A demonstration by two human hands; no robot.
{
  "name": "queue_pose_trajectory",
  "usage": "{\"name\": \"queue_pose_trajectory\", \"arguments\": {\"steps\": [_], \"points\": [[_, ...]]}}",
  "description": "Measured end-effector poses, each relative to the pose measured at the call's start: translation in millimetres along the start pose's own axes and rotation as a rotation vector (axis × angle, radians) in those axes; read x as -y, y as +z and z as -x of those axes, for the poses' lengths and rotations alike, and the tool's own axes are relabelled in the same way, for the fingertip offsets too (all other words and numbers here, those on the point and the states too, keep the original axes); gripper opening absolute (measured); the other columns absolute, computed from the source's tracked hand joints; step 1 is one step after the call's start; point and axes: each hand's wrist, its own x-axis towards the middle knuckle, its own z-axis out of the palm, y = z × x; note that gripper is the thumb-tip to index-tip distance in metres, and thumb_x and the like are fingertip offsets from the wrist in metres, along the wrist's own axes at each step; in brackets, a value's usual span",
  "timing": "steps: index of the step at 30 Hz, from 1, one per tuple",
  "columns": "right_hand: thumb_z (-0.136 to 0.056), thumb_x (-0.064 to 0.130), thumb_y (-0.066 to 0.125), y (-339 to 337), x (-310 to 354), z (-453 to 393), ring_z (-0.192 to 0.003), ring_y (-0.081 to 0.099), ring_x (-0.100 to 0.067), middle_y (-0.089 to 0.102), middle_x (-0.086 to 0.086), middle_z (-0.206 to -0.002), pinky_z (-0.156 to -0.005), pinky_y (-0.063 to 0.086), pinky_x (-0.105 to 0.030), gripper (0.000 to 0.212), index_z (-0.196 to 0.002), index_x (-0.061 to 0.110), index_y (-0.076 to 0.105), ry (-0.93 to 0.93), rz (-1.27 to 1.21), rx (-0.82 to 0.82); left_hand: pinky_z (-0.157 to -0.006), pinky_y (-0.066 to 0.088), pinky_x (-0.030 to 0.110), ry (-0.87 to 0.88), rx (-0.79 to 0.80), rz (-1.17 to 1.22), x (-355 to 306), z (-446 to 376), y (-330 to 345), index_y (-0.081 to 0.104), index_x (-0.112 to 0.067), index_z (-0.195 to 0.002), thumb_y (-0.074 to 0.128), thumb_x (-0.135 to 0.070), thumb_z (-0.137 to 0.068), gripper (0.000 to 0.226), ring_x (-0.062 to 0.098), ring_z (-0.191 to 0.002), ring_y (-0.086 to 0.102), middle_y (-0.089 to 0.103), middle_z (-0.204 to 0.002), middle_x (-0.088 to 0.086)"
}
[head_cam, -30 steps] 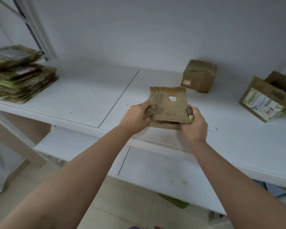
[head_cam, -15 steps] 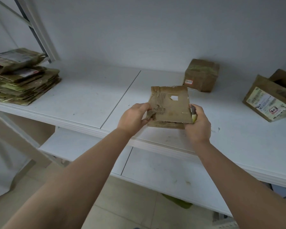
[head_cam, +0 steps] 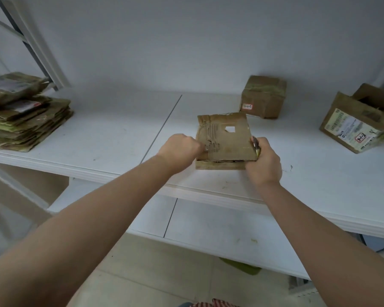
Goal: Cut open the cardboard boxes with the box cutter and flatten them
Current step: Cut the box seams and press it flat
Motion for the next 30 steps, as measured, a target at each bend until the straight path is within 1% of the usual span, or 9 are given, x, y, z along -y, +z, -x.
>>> {"name": "queue_pose_trajectory", "arguments": {"steps": [2,5,7,10,12,17,23,27,30], "points": [[-0.083,0.003,0.055,0,2,-2,-0.078,0.049,-0.023,0.058,0.005,-0.092,-0.057,0.037,-0.028,0.036,-0.113,0.022,0.053,-0.002,0.024,0.009,-0.059,0.036,0.03,0.073,0.155,0.023,11,-14,-16,0.064,-0.015,-0.105,0.05,0.003,-0.087,0.029,0.026,-0.073,0.055,0.065,-0.089,0.005],[-0.082,0.0,0.054,1,4,-5,-0.078,0.05,-0.024,0.061,0.002,-0.094,-0.057,0.039,-0.029,0.041,-0.116,0.022,0.053,0.003,0.054,0.019,-0.056,0.034,0.027,0.173,0.183,0.041,21,-25,-34,0.067,-0.015,-0.097,0.052,-0.012,-0.095,0.015,0.021,-0.071,0.049,0.052,-0.075,-0.003],[-0.082,0.001,0.054,0,2,-7,-0.078,0.051,-0.024,0.064,0.0,-0.096,-0.058,0.042,-0.029,0.042,-0.117,0.024,0.053,0.007,0.078,0.006,-0.059,0.038,0.028,0.133,0.129,0.109,25,-26,-34,0.068,-0.018,-0.096,0.055,-0.023,-0.095,0.014,0.02,-0.076,0.054,0.058,-0.08,-0.005],[-0.083,0.006,0.057,-4,-1,-12,-0.076,0.05,-0.024,0.066,-0.002,-0.095,-0.059,0.044,-0.03,0.038,-0.115,0.025,0.054,0.012,0.117,-0.004,-0.071,0.047,0.032,-0.022,-0.092,0.374,28,-17,-23,0.069,-0.02,-0.097,0.062,-0.035,-0.089,0.018,0.02,-0.091,0.063,0.07,-0.095,-0.006],[-0.082,0.005,0.057,-5,0,-13,-0.075,0.05,-0.024,0.065,-0.003,-0.094,-0.058,0.044,-0.03,0.038,-0.115,0.024,0.054,0.002,0.142,0.004,-0.073,0.043,0.028,-0.071,-0.166,0.495,23,-10,-13,0.068,-0.017,-0.097,0.062,-0.032,-0.09,0.017,0.019,-0.093,0.064,0.071,-0.098,-0.006],[-0.078,-0.002,0.057,3,6,-11,-0.073,0.049,-0.025,0.061,0.0,-0.087,-0.056,0.041,-0.03,0.04,-0.112,0.019,0.053,-0.057,0.179,0.015,-0.064,0.032,0.029,0.007,-0.117,0.357,12,-3,6,0.057,-0.013,-0.104,0.046,-0.018,-0.099,0.014,0.029,-0.079,0.06,0.065,-0.087,0.005],[-0.077,0.0,0.059,3,5,-13,-0.073,0.049,-0.025,0.059,0.002,-0.086,-0.055,0.037,-0.028,0.041,-0.113,0.02,0.053,-0.069,0.203,0.023,-0.068,0.041,0.029,0.056,-0.082,0.37,25,-16,-3,0.051,-0.016,-0.112,0.046,-0.019,-0.099,0.014,0.024,-0.086,0.064,0.07,-0.101,-0.005],[-0.08,0.015,0.067,-7,0,-18,-0.087,0.057,-0.024,0.059,0.008,-0.091,-0.066,0.046,-0.032,0.036,-0.113,0.026,0.056,-0.045,0.091,0.111,-0.069,0.041,0.03,-0.047,-0.032,0.508,32,-20,-4,0.054,-0.018,-0.109,0.055,-0.039,-0.093,0.027,0.023,-0.089,0.061,0.069,-0.096,-0.002],[-0.075,0.047,0.074,-16,-6,-21,-0.094,0.057,-0.015,0.063,0.012,-0.098,-0.078,0.048,-0.034,0.038,-0.105,0.028,0.061,-0.047,-0.054,0.176,-0.075,0.045,0.033,-0.188,-0.019,0.817,33,-18,4,0.052,-0.019,-0.11,0.066,-0.036,-0.087,0.032,0.02,-0.086,0.06,0.07,-0.091,0.001]]}}
